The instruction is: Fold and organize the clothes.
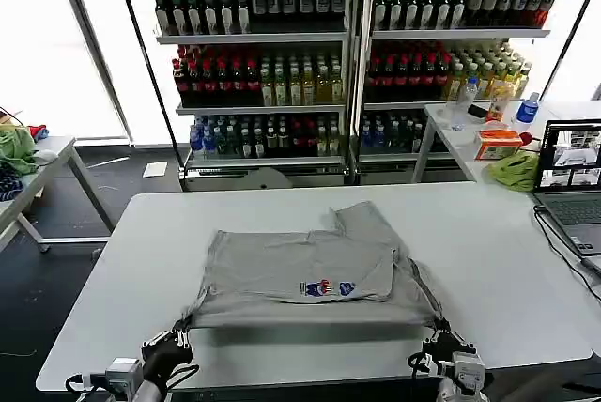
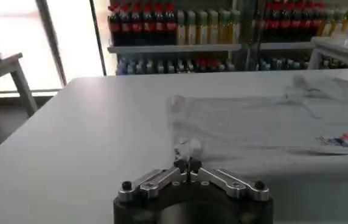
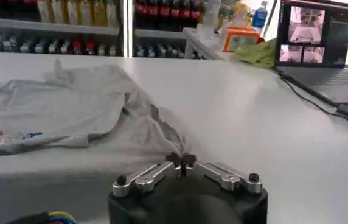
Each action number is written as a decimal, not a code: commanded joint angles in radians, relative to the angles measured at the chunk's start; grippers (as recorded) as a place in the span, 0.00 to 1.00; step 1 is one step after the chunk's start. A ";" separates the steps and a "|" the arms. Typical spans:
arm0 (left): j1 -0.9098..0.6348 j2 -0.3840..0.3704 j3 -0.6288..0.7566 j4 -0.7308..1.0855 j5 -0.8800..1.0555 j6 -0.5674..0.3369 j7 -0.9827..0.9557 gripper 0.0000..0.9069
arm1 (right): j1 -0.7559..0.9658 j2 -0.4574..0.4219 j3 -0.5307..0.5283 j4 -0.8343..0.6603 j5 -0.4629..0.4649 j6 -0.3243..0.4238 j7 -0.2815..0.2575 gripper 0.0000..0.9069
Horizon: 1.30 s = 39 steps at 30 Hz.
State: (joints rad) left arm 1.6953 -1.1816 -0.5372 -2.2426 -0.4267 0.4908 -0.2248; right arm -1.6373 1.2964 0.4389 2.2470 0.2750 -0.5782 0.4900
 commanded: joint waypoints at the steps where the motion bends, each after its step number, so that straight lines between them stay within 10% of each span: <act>1: 0.099 -0.041 0.002 -0.038 0.002 0.000 -0.004 0.11 | -0.039 -0.004 0.009 0.014 -0.005 0.000 -0.011 0.51; 2: 0.106 -0.045 0.006 -0.037 0.008 0.000 -0.005 0.73 | -0.042 -0.005 0.010 0.010 -0.004 0.001 -0.015 1.00; 3: 0.111 -0.048 0.008 -0.040 0.009 0.001 -0.008 0.98 | -0.044 -0.004 0.010 0.008 -0.003 0.001 -0.014 1.00; 26: 0.027 -0.054 -0.014 -0.139 0.013 0.014 0.007 1.00 | 0.021 -0.009 0.106 0.080 0.083 0.006 -0.031 1.00; 39: -0.282 0.277 -0.152 -0.012 -0.255 0.058 0.058 1.00 | 0.438 -0.149 0.156 -0.055 0.267 -0.001 -0.038 1.00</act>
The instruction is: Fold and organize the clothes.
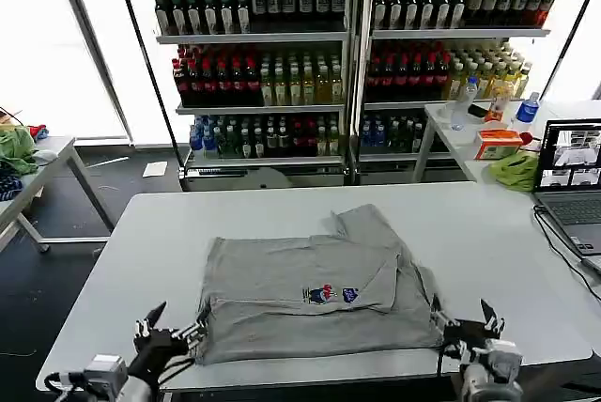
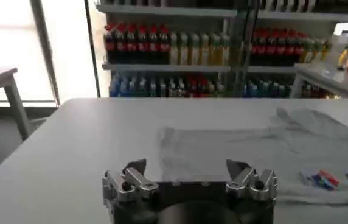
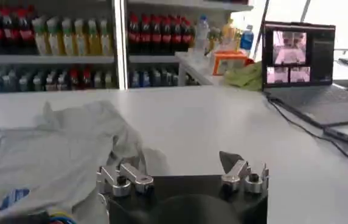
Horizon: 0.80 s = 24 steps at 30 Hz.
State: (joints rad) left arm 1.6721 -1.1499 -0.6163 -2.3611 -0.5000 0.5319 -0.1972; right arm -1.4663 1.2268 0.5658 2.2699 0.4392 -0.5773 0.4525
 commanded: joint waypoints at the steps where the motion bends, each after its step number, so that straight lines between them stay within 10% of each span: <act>1: -0.292 0.263 -0.061 0.123 -0.182 0.019 0.044 1.00 | 0.284 -0.091 0.024 -0.096 0.109 -0.002 -0.003 1.00; 9: -0.551 0.377 0.107 0.326 -0.227 0.018 0.078 1.00 | 0.576 -0.196 -0.103 -0.352 0.209 -0.004 -0.005 1.00; 24: -0.975 0.277 0.465 0.760 -0.336 0.044 0.095 1.00 | 1.037 -0.108 -0.411 -0.845 0.320 -0.005 -0.043 1.00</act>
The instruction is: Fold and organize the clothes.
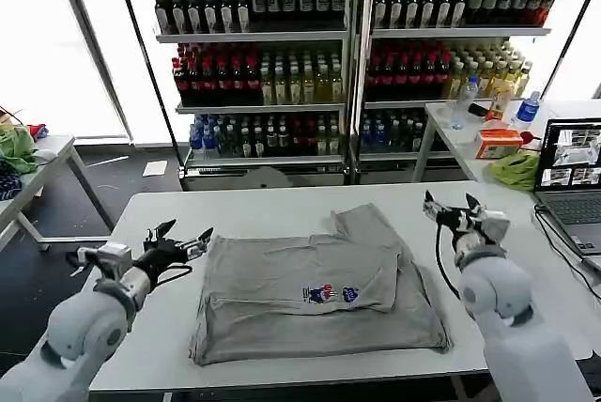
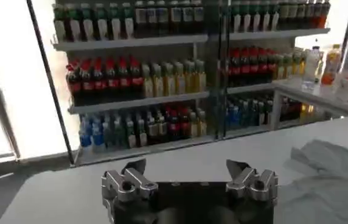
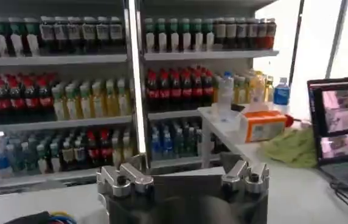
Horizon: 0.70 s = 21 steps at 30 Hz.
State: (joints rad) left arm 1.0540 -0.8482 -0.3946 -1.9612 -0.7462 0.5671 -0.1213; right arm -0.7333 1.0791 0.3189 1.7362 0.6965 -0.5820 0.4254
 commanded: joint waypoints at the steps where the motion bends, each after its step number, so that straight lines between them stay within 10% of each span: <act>1: -0.366 -0.034 0.248 0.375 -0.096 0.009 0.019 1.00 | 0.324 0.048 -0.182 -0.332 0.068 0.000 -0.014 1.00; 21: -0.306 -0.100 0.246 0.469 -0.083 0.010 -0.003 1.00 | 0.365 0.212 -0.242 -0.633 0.011 0.000 -0.036 1.00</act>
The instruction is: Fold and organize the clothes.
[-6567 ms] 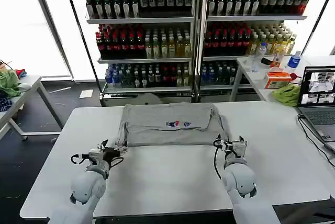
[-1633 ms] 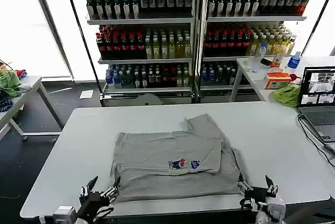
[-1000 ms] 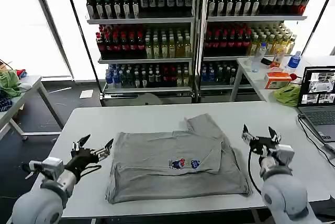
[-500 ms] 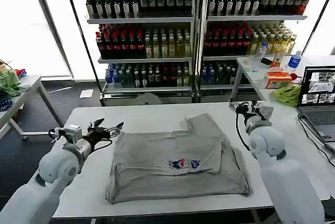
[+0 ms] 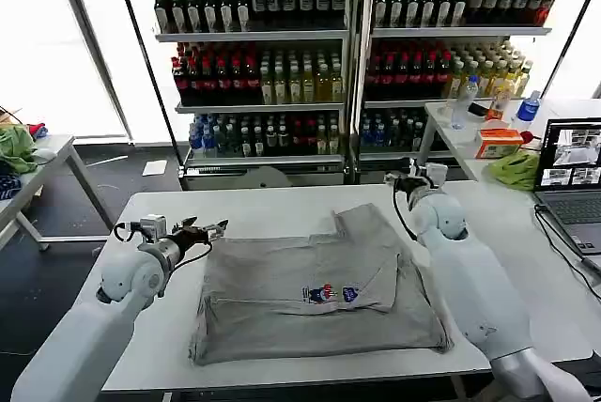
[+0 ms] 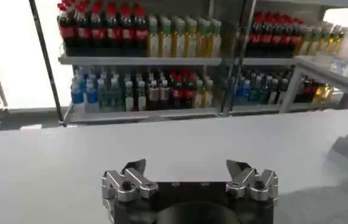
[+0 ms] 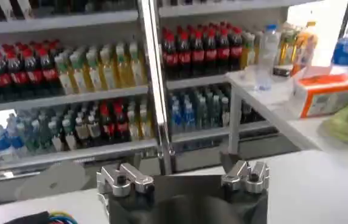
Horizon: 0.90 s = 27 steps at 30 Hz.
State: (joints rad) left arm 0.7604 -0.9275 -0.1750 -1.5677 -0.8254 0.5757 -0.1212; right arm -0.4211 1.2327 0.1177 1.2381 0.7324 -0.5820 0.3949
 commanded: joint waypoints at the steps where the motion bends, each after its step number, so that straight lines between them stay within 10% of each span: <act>1: -0.005 -0.021 0.024 0.072 -0.004 0.002 -0.003 1.00 | 0.052 0.062 -0.044 -0.140 -0.032 0.000 -0.007 1.00; 27: 0.034 -0.059 0.018 0.071 0.015 0.002 -0.004 1.00 | 0.033 0.095 -0.048 -0.179 -0.075 0.000 -0.017 1.00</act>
State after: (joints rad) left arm 0.7926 -0.9774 -0.1602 -1.5101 -0.8129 0.5774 -0.1240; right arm -0.3910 1.3223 0.0744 1.0766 0.6649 -0.5818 0.3783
